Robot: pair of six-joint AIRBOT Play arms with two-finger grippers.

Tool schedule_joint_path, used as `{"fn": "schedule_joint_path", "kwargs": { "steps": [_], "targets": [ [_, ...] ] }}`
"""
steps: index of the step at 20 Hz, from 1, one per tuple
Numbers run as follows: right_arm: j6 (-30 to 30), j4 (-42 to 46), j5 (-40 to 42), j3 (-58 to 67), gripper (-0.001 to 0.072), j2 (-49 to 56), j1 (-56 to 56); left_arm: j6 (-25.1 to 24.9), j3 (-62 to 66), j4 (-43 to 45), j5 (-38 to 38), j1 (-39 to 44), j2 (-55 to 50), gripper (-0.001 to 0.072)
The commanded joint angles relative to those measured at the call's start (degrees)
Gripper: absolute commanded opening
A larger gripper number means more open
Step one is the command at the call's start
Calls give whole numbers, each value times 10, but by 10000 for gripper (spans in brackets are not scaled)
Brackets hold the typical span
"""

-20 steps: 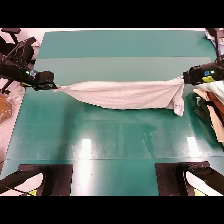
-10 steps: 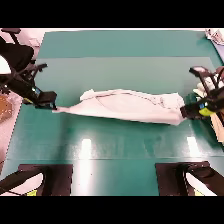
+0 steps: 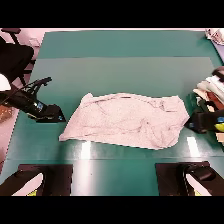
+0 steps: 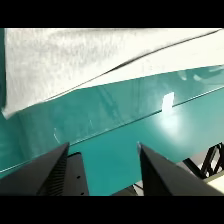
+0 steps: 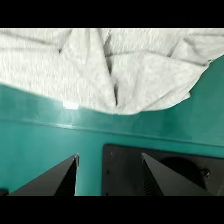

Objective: Fold the shirts.

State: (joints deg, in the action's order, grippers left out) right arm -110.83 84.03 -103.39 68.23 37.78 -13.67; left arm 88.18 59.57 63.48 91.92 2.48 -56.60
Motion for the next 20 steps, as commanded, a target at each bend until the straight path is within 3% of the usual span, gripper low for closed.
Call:
{"fn": "schedule_joint_path", "kwargs": {
  "steps": [1,4,6,8,9,11,14,17,19,20],
  "targets": [
    [-23,125,103,28,451,-37,-2,-2,7,-16,-42,0,50,506],
    [-23,250,323,-33,449,-86,0,-9,43,-14,-156,0,54,506],
    [-46,276,406,-97,444,-102,0,-46,44,-9,-216,0,40,507],
    [-108,248,336,-136,444,-80,17,-70,45,9,-202,0,8,507],
    [-106,218,278,-148,444,-59,35,-83,45,16,-187,0,-8,507],
    [-17,114,226,-169,444,-9,89,-92,44,52,-175,0,-34,507],
    [94,-62,228,-189,444,67,212,-92,43,53,-191,0,-62,507],
    [154,-134,235,-189,444,129,334,-106,43,11,-195,0,-101,508],
    [174,-134,223,-189,444,153,398,-128,43,-26,-196,0,-132,508],
    [174,-135,222,-189,444,160,418,-135,43,-31,-199,0,-149,603]
  ]
}}
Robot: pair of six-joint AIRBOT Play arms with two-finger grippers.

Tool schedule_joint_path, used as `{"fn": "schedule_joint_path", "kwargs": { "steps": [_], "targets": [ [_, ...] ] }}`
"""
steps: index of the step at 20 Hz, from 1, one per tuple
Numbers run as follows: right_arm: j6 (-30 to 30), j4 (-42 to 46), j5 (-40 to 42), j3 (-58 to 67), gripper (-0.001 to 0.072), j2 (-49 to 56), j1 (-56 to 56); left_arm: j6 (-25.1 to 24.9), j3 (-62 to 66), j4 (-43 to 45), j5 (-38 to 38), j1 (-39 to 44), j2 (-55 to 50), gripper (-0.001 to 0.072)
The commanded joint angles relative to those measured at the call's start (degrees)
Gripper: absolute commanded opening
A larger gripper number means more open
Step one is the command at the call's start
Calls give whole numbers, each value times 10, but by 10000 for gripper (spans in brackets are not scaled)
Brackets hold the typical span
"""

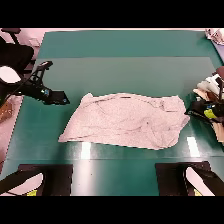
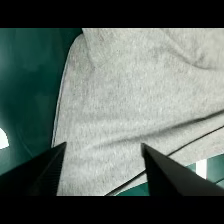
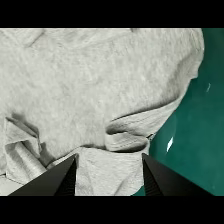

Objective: Fold the shirts.

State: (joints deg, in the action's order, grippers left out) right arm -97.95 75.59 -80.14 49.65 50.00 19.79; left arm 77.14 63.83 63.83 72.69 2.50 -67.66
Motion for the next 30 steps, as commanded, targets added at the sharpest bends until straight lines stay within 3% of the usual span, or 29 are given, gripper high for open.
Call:
{"fn": "schedule_joint_path", "kwargs": {
  "steps": [1,6,14,23,30],
  "targets": [
    [45,-51,-11,-4,444,41,96,-25,0,-39,-8,0,-54,657],
    [45,-7,1,-4,444,44,79,-42,0,-56,-39,0,-104,655],
    [46,35,20,-4,445,134,24,-88,1,-101,-80,0,-163,655],
    [46,57,143,-3,445,188,24,-111,2,-102,-186,40,-178,655],
    [47,50,176,-3,438,231,24,-112,3,-135,-231,56,-208,645]
  ]
}}
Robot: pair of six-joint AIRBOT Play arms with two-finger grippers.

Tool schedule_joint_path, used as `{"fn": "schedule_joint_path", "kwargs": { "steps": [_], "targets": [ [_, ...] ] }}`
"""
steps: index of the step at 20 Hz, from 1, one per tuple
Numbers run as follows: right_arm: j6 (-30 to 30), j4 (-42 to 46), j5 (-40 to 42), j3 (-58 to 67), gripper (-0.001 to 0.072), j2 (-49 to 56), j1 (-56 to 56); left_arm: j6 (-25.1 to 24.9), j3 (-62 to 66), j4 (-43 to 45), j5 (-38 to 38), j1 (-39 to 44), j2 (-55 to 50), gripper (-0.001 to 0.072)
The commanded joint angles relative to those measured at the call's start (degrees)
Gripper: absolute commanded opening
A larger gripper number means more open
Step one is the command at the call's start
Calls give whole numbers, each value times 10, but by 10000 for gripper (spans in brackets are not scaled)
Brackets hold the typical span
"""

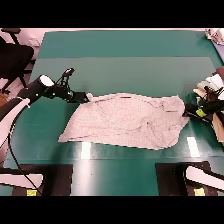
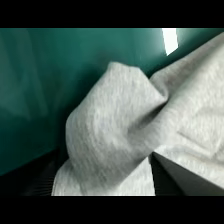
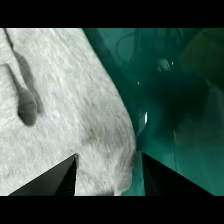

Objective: Fold the shirts.

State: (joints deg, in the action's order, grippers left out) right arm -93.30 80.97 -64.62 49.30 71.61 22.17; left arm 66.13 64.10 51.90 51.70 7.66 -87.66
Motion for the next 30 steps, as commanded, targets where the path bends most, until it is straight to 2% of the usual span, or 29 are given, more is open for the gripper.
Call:
{"fn": "schedule_joint_path", "kwargs": {
  "steps": [1,2,3,4,5,6,8,10,12,15,16,18,19,20,21,22,24,25,26,30],
  "targets": [
    [0,-4,24,0,394,16,-3,-2,1,-18,-21,6,-12,520],
    [0,-4,28,0,300,15,-9,-2,1,-19,-22,6,-15,466],
    [0,-3,31,0,251,15,-20,-2,1,-25,-23,6,-20,461],
    [0,-4,36,0,163,15,-31,-3,1,-29,-26,6,-21,215],
    [0,-4,46,1,59,15,-45,-2,2,-31,-35,6,-21,24],
    [0,-4,56,5,18,15,-63,-1,9,-31,-43,6,-21,25],
    [14,-3,89,28,16,16,-106,25,38,-19,-59,3,-20,24],
    [15,1,106,76,15,36,-137,98,77,31,-89,-2,-20,24],
    [15,1,93,144,15,81,-156,193,113,138,-110,-2,-20,24],
    [35,1,74,250,15,154,-174,380,130,317,-123,-2,-20,24],
    [41,1,75,282,15,177,-181,426,130,348,-123,-2,-21,24],
    [45,-4,74,335,18,210,-193,433,130,351,-130,-2,-21,26],
    [45,-3,66,360,48,221,-201,433,130,351,-129,-2,-21,98],
    [45,2,52,384,217,228,-207,433,131,351,-120,-2,-20,383],
    [48,5,27,408,344,231,-209,430,137,359,-90,-2,-20,611],
    [50,20,-2,430,393,230,-209,429,146,381,-49,-2,-20,673],
    [49,47,-68,470,403,230,-209,400,158,433,36,-2,-12,673],
    [49,44,-94,478,403,225,-204,379,158,444,61,-2,-2,648],
    [50,24,-112,474,403,217,-196,361,158,446,84,-2,13,581],
    [49,-6,-149,379,403,177,-194,304,144,440,172,-2,77,585]
  ]
}}
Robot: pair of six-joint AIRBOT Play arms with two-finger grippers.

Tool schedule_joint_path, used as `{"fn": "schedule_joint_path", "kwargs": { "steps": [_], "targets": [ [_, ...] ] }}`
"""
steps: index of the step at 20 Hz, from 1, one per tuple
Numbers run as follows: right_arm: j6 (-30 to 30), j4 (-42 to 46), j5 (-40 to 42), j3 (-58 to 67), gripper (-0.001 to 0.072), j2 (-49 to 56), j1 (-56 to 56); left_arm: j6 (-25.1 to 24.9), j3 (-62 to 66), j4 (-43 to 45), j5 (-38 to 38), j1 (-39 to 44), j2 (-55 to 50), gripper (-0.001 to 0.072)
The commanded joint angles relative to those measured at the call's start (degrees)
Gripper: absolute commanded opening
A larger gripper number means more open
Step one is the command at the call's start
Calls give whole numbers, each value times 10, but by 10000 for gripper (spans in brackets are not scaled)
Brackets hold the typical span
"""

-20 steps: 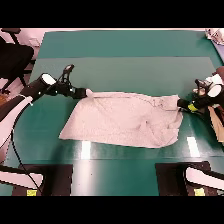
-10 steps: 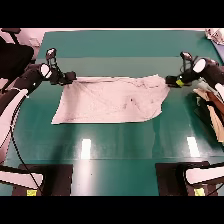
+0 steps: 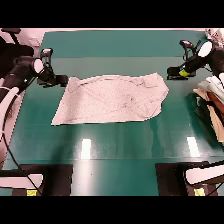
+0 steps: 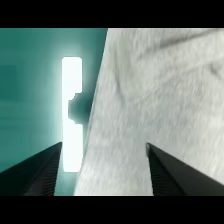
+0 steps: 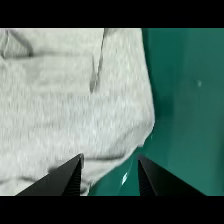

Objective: Fold the shirts.

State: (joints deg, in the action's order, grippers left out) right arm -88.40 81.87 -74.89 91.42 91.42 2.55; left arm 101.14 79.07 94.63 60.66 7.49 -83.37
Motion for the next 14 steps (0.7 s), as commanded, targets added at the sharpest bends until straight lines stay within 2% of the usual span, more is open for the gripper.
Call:
{"fn": "schedule_joint_path", "kwargs": {
  "steps": [1,7,10,12,14],
  "targets": [
    [0,-23,-45,-75,403,-32,2,-61,-19,11,100,0,48,585],
    [15,-106,48,-220,402,-103,-14,-85,-132,-48,114,0,111,585],
    [25,-160,63,-229,402,-108,-61,-87,-152,-61,127,0,116,584],
    [30,-160,104,-226,402,-108,-113,-110,-153,-90,134,0,118,584],
    [24,-161,142,-209,402,-95,-154,-112,-153,-98,132,0,120,584]
  ]
}}
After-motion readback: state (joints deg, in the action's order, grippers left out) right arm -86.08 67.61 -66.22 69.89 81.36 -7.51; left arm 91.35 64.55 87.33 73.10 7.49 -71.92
